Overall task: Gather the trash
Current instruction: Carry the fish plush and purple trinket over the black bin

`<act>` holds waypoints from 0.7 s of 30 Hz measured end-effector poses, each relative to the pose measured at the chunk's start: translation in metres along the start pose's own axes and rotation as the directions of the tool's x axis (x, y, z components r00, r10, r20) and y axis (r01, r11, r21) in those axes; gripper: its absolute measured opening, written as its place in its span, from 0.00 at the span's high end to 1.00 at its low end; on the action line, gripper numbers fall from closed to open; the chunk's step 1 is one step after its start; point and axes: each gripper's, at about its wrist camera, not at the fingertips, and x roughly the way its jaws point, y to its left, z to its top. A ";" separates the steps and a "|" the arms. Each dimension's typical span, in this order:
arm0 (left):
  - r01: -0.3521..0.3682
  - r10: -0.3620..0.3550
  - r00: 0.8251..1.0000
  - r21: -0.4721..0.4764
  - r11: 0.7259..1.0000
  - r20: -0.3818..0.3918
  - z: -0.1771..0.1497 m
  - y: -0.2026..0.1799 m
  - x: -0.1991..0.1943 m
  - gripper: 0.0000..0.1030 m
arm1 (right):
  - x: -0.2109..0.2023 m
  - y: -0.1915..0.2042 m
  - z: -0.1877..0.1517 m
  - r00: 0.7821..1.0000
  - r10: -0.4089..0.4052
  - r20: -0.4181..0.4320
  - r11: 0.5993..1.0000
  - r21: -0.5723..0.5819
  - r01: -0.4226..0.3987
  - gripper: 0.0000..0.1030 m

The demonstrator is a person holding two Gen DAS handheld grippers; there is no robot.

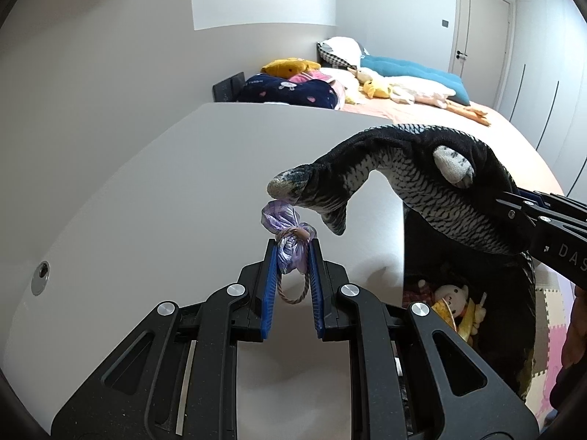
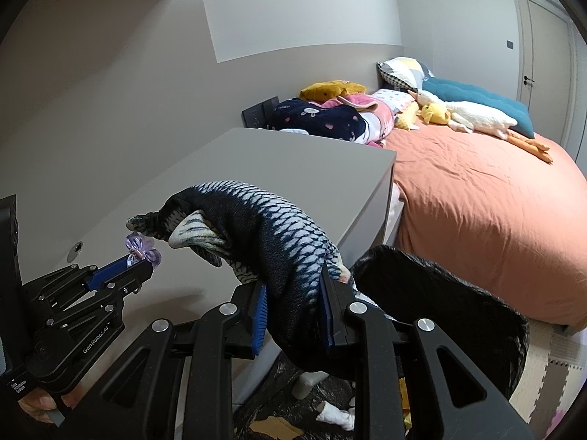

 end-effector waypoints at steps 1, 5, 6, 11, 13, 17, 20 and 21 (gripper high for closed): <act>0.001 -0.001 1.000 0.002 1.000 0.001 -0.001 -0.001 -0.001 0.84 | -0.002 -0.001 -0.002 1.000 -0.001 0.002 1.000 0.003 0.001 0.76; 0.006 -0.006 1.000 0.016 1.000 0.002 -0.002 -0.008 -0.001 0.84 | -0.007 -0.006 -0.006 1.000 -0.004 0.008 1.000 0.010 0.004 0.76; 0.007 -0.007 1.000 0.021 1.000 0.001 0.000 -0.009 0.001 0.84 | -0.008 -0.008 -0.008 1.000 -0.006 0.009 1.000 0.014 0.006 0.76; 0.022 -0.022 1.000 0.038 0.999 0.004 -0.001 -0.016 0.001 0.84 | -0.017 -0.017 -0.014 1.000 -0.020 0.019 0.999 0.028 0.020 0.76; 0.029 -0.029 1.000 0.045 0.999 0.005 -0.002 -0.022 0.001 0.84 | -0.021 -0.022 -0.015 0.999 -0.028 0.023 0.999 0.036 0.027 0.76; 0.047 -0.048 0.999 0.062 0.997 0.007 -0.002 -0.034 0.001 0.84 | -0.027 -0.032 -0.019 0.999 -0.043 0.029 0.998 0.051 0.041 0.75; 0.060 -0.061 0.998 0.077 0.995 0.008 -0.002 -0.044 0.003 0.84 | -0.033 -0.040 -0.022 0.998 -0.054 0.032 0.997 0.062 0.052 0.75; 0.066 -0.066 0.998 0.081 0.995 0.007 -0.002 -0.047 0.004 0.84 | -0.035 -0.043 -0.023 0.998 -0.059 0.034 0.996 0.066 0.056 0.75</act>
